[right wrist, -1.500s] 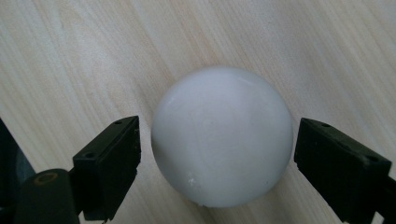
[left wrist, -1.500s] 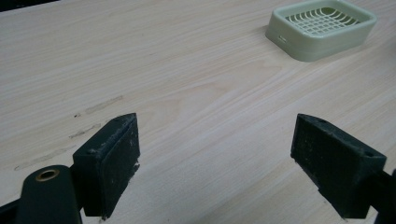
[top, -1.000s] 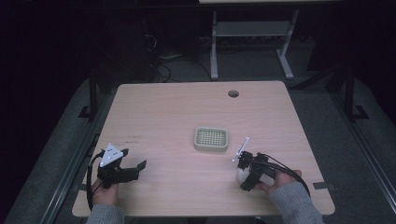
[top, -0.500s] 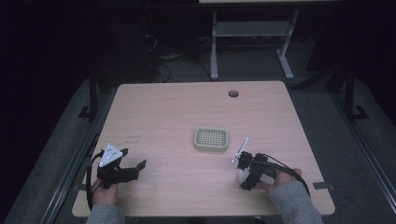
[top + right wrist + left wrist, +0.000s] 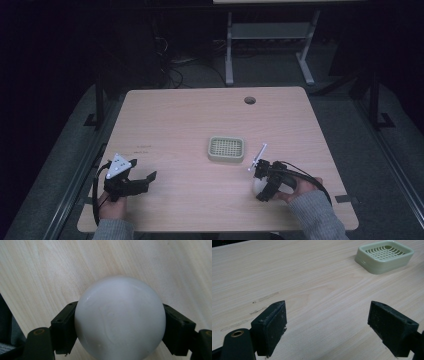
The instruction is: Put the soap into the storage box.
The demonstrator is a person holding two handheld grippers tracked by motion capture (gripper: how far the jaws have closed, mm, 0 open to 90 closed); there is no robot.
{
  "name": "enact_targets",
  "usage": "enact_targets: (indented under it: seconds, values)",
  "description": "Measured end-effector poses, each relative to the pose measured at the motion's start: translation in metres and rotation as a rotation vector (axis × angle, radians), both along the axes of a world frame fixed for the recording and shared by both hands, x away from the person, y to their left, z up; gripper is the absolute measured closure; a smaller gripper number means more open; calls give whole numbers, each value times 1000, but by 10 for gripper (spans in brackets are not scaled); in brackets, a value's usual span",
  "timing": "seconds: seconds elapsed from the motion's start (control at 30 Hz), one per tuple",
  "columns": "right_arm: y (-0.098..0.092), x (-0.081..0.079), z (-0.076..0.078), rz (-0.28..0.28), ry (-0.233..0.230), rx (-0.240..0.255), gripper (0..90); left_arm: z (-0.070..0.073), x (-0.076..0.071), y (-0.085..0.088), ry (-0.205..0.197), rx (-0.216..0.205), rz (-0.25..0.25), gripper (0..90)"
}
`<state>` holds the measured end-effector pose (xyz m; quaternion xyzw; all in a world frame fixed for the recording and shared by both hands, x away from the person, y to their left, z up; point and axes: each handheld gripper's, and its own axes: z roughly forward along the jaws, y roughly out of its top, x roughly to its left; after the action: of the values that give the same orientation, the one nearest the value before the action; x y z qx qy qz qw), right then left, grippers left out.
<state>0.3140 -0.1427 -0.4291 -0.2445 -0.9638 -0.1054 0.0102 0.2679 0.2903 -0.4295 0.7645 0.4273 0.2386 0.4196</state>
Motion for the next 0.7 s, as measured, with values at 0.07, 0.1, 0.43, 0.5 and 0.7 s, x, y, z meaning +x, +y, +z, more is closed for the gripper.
enact_targets:
  seconds: [0.07,0.1,0.43,0.5,0.7]
  values:
    - [0,1,2,2,-9,1,237,0,0,0,0,-1,3,152]
    - [0,2,4,2,-2,10,237,0,0,0,1,-1,2,152]
    - [0,14,18,12,-1,23,237,0,1,-2,-3,-3,1,152]
    - [2,18,21,15,0,23,237,-1,2,-2,0,-5,0,152]
    - [8,25,32,24,-9,29,237,-1,2,-2,3,1,-5,152]
